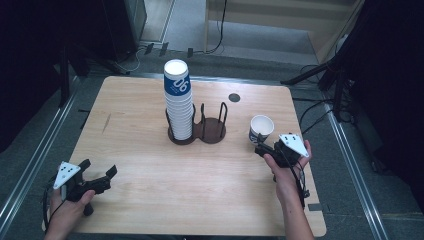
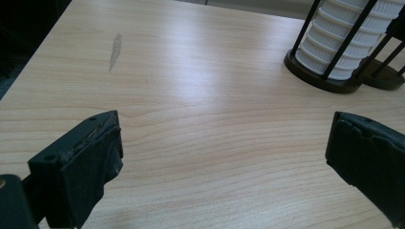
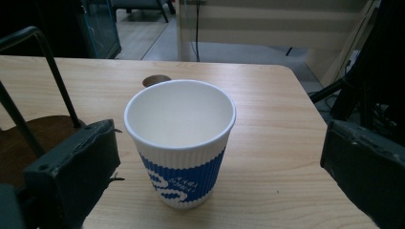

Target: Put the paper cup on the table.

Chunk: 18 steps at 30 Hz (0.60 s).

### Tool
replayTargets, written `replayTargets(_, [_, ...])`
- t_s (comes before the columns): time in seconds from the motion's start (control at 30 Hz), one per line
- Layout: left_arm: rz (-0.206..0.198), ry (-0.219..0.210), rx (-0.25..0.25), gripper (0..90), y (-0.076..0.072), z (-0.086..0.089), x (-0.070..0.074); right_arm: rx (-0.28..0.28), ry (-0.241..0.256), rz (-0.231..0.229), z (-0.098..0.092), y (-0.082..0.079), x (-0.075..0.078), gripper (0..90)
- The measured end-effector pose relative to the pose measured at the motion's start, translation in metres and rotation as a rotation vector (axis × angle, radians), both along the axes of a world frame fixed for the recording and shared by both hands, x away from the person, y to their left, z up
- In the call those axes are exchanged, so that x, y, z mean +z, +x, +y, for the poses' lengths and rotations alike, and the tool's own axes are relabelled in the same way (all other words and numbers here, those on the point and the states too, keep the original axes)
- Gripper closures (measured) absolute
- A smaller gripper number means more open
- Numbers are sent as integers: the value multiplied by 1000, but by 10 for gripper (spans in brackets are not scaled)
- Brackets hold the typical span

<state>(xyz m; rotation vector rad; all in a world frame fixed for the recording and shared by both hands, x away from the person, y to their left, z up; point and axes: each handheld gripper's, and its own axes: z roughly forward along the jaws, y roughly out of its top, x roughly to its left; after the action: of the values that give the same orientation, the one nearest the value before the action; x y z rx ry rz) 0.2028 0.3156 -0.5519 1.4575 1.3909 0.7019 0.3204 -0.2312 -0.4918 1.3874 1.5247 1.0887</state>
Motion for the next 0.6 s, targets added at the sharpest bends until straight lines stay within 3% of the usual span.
replayTargets(0.1, [0,-1,1,0,0,0,0,4,21,8,-3,-6,1,0])
replayTargets(0.6, [2,0,0,0,0,0,0,-3,-3,1,-16,-35,3,0])
